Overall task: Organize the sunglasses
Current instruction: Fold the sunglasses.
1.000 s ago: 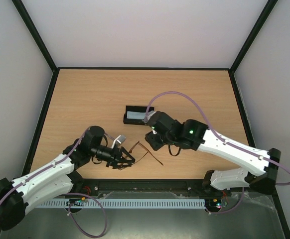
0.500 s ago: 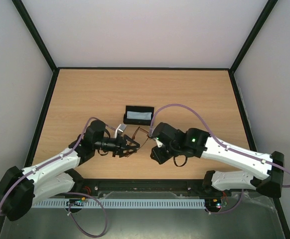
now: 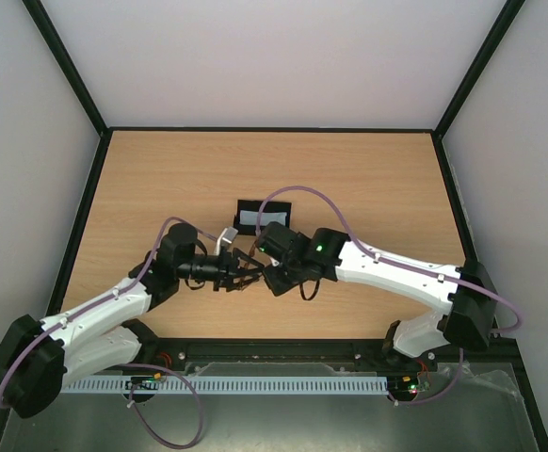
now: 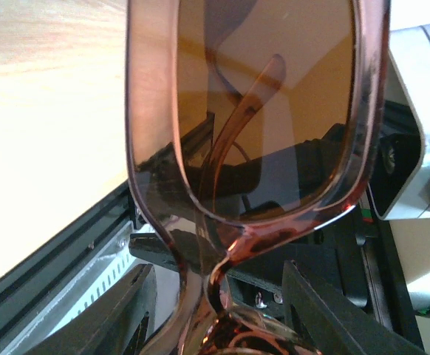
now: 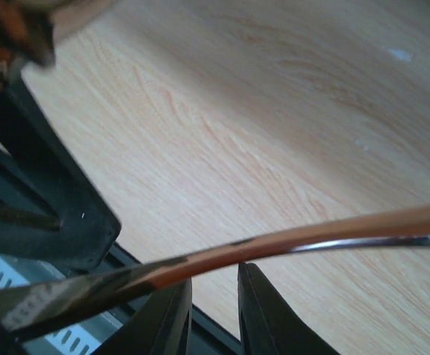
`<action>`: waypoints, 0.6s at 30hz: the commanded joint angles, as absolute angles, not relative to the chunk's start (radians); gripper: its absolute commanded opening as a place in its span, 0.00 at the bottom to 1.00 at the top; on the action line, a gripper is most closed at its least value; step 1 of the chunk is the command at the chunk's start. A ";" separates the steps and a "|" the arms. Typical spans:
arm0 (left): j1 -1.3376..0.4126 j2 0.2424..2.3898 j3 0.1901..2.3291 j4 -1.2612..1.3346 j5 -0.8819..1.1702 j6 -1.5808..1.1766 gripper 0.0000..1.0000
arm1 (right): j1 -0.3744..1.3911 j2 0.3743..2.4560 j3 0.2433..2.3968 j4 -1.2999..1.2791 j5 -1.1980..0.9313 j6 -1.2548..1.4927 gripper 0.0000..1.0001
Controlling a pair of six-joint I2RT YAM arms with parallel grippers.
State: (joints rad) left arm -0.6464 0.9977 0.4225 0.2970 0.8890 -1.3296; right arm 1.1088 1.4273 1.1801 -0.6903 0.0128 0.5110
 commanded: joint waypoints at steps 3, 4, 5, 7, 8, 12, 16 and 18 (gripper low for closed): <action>-0.668 0.971 0.434 0.317 0.907 -1.327 0.22 | 1.081 1.469 1.292 -0.692 0.086 0.503 0.19; -0.670 0.971 0.433 0.325 0.907 -1.331 0.22 | 1.080 1.474 1.298 -0.693 0.099 0.503 0.19; -0.674 0.970 0.431 0.332 0.906 -1.335 0.22 | 1.077 1.476 1.300 -0.693 0.111 0.503 0.19; -0.679 0.971 0.428 0.350 0.905 -1.347 0.22 | 1.069 1.475 1.299 -0.684 0.125 0.510 0.19; -0.682 0.971 0.425 0.369 0.905 -1.357 0.22 | 1.067 1.474 1.298 -0.677 0.123 0.512 0.19; -0.691 0.978 0.417 0.419 0.906 -1.389 0.22 | 1.059 1.467 1.290 -0.647 0.114 0.523 0.19; -0.696 0.982 0.416 0.426 0.901 -1.390 0.22 | 1.059 1.433 1.281 -0.622 0.129 0.529 0.19; -0.694 0.978 0.416 0.399 0.887 -1.378 0.22 | 1.059 1.412 1.296 -0.660 0.133 0.528 0.20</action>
